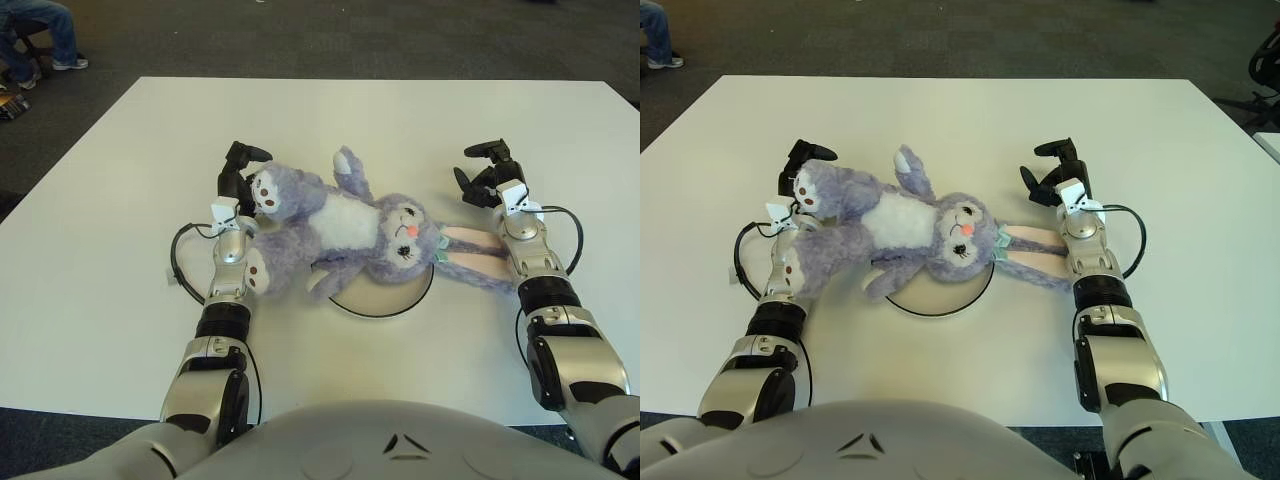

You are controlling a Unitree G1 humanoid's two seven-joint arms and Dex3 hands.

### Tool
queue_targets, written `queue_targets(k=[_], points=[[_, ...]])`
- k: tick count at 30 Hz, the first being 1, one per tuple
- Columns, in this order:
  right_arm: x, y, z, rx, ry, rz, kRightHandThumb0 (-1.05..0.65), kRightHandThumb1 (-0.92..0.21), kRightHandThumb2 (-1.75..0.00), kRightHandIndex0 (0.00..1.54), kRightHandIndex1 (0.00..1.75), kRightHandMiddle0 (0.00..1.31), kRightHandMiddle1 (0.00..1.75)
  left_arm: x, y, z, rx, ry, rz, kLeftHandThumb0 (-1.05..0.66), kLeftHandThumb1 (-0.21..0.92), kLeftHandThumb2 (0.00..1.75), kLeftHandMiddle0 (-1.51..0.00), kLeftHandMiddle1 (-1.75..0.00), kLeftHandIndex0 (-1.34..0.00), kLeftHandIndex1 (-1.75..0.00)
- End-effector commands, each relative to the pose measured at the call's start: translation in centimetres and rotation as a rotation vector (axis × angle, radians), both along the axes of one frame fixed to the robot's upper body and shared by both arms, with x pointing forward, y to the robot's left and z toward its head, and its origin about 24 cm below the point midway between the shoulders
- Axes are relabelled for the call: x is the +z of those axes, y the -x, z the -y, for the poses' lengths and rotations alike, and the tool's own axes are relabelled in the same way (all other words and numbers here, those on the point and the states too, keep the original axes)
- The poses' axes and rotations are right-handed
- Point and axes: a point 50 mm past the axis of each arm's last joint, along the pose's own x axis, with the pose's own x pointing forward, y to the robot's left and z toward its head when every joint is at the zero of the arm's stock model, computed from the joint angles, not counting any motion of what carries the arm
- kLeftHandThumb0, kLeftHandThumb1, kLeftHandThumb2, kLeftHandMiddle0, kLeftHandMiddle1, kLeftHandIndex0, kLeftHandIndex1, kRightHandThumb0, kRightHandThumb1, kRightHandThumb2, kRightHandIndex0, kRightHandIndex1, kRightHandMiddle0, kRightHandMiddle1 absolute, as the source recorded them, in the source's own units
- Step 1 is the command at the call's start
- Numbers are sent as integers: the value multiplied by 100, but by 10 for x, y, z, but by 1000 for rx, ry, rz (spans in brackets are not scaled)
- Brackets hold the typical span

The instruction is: Put the doll into the plate.

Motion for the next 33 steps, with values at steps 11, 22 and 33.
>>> queue_targets(k=[11,22,33], points=[[-2,4,2,-20,-60,-32,-1,-78,-63,35,159,28,158,-38,25,-9,36,-16,-124,-44,44,116,-125,-175,-51,-175],[-2,5,7,-37,-98,-47,-1,-75,-65,36,156,35,156,-38,25,-10,37,-38,-129,-43,47,112,-123,-175,-49,-175],[-3,6,8,-28,-120,-45,-1,-68,-76,46,158,31,156,-38,25,-10,46,-38,-129,-43,48,112,-123,-175,-48,-175]])
